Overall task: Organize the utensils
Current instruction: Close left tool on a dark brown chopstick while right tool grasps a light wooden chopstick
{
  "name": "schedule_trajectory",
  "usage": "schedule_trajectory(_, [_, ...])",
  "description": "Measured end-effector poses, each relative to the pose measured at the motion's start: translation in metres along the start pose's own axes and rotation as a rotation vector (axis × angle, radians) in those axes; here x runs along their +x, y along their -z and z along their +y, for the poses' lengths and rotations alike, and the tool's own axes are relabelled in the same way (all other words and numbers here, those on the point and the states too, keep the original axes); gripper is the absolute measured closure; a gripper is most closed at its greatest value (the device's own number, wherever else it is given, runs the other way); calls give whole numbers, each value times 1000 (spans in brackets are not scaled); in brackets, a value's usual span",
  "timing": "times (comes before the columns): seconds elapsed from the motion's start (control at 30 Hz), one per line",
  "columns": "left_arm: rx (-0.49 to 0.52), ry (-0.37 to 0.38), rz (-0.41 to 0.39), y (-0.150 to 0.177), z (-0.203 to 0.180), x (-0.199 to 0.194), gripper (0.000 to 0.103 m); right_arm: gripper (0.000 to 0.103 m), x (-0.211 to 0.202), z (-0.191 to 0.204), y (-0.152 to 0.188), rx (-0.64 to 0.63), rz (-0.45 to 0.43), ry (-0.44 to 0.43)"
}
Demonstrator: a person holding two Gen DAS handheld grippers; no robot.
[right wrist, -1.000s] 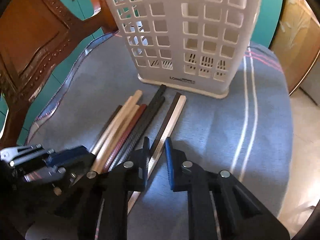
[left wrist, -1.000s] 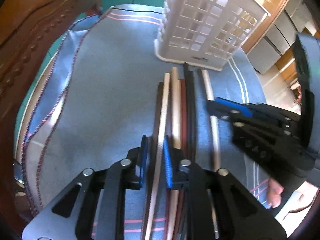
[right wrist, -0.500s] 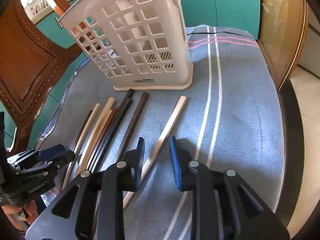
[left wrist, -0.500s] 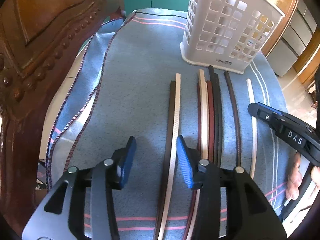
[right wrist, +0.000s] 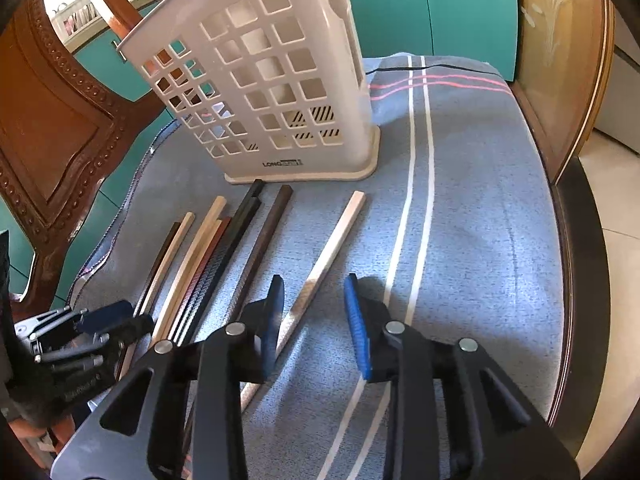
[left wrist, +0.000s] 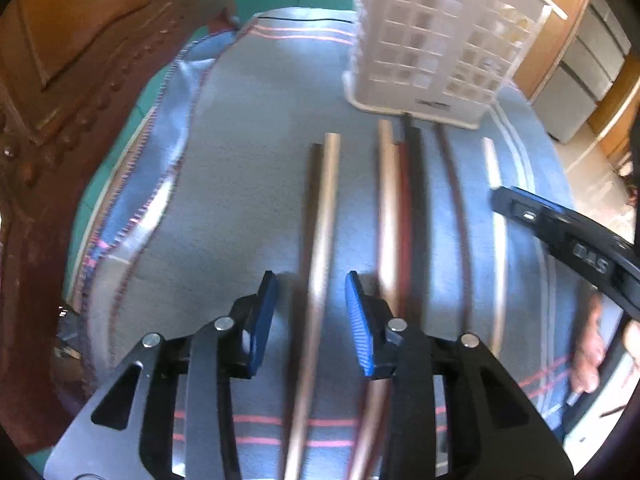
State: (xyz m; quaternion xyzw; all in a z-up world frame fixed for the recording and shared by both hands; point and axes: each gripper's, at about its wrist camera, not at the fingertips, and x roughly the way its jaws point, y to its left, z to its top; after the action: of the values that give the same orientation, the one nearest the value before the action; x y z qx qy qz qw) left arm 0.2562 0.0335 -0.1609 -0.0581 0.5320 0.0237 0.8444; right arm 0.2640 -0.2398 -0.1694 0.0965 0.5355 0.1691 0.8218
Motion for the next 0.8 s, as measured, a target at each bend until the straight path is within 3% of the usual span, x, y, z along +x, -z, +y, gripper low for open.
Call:
schedule_trajectory(0.07, [11, -10, 0, 1, -3, -1, 90, 71, 0, 0, 0, 1, -1, 3])
schedule_trajectory(0.2, [-9, 15, -6, -1, -3, -5, 91, 66, -2, -2, 0, -1, -5, 8])
schedule_trajectory(0.4, [-5, 78, -76, -2, -13, -33, 90, 65, 2, 3, -1, -7, -7, 21])
schedule_trajectory(0.47, [-11, 68, -94, -3, -14, -41, 90, 65, 3, 4, -2, -8, -7, 21])
schedule_trajectory(0.53, [-10, 46, -109, -4, -13, -46, 81, 64, 4, 6, -2, -7, -8, 22])
schedule_trajectory(0.6, [-13, 22, -109, -5, -10, -45, 80, 62, 4, 6, -2, -7, -8, 22])
schedule_trajectory(0.8, [-23, -18, -36, -5, 3, -19, 79, 61, 6, 10, -2, -13, -9, 31])
